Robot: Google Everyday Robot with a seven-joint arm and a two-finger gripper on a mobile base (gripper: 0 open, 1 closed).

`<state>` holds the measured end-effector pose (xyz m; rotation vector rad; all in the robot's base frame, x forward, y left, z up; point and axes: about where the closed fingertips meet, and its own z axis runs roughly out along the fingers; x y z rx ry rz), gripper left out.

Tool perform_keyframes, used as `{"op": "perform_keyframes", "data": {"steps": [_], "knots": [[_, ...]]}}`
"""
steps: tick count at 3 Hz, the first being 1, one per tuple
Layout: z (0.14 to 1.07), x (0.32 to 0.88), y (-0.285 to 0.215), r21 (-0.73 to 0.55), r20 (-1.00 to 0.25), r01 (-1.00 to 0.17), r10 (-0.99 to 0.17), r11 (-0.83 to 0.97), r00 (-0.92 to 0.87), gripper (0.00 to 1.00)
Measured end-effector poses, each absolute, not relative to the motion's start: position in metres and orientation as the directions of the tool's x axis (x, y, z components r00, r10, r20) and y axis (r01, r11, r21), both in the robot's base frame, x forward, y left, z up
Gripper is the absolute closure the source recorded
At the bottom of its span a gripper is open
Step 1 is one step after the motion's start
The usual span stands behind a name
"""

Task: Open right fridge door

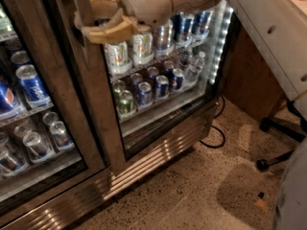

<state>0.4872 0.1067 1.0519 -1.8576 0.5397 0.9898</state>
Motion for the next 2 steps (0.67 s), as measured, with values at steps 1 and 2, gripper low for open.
{"op": "perform_keyframes", "data": {"steps": [1, 2], "knots": [[1.0598, 0.4827, 0.1036, -0.526, -0.821, -0.719, 0.051, -0.454, 0.568, 1.00], [1.0608, 0.4829, 0.1051, -0.525, -0.822, -0.719, 0.052, -0.455, 0.567, 1.00]]}}
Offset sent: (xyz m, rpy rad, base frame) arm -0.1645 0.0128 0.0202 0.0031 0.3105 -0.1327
